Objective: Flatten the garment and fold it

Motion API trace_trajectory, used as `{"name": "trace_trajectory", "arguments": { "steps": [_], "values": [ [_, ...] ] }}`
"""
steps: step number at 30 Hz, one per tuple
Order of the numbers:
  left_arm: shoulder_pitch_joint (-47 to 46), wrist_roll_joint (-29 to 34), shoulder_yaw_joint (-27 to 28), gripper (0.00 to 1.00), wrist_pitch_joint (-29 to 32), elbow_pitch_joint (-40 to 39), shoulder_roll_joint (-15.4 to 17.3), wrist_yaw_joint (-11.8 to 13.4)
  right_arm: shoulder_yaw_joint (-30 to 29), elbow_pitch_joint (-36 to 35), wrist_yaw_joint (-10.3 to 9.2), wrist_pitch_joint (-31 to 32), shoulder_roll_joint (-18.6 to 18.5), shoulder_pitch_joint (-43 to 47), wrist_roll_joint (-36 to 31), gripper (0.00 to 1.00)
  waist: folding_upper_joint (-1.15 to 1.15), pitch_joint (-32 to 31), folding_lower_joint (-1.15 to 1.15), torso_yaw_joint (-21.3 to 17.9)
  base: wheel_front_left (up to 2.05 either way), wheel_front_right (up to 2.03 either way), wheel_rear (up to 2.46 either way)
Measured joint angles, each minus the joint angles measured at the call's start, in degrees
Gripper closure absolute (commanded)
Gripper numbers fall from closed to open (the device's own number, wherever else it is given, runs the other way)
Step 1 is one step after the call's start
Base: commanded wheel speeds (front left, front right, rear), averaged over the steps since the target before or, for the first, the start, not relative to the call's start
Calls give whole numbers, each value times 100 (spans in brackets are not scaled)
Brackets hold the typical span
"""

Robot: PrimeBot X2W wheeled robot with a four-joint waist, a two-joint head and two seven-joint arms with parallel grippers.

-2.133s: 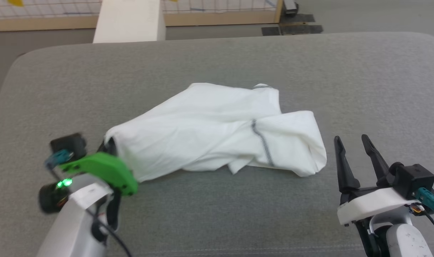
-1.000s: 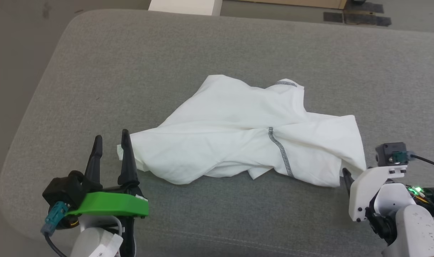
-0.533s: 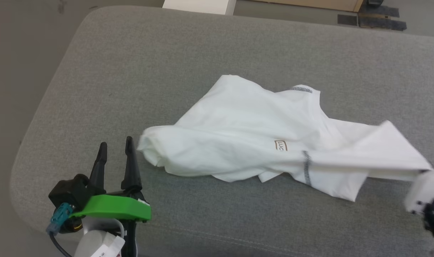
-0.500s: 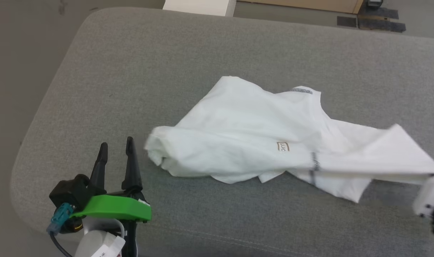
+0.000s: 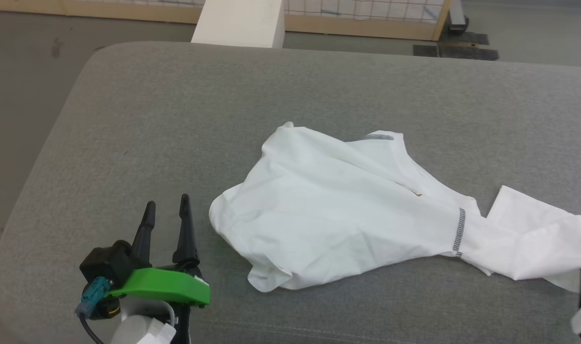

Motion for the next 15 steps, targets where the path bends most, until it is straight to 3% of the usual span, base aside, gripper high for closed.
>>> {"name": "trace_trajectory", "arguments": {
  "steps": [6, 15],
  "values": [
    [-13, 36, -80, 0, -3, 1, -2, -1, 1326, -505, -1, -296, 4, 511, 967, 0, 0, -46, 0, -298, 0, 0, 0],
    [-1049, 363, -474, 0, 257, 356, 0, -52, 2483, -1851, -2, -1235, -3, 596, 1135, 0, 0, 127, 0, -798, 0, 0, 0]
  ]
}}
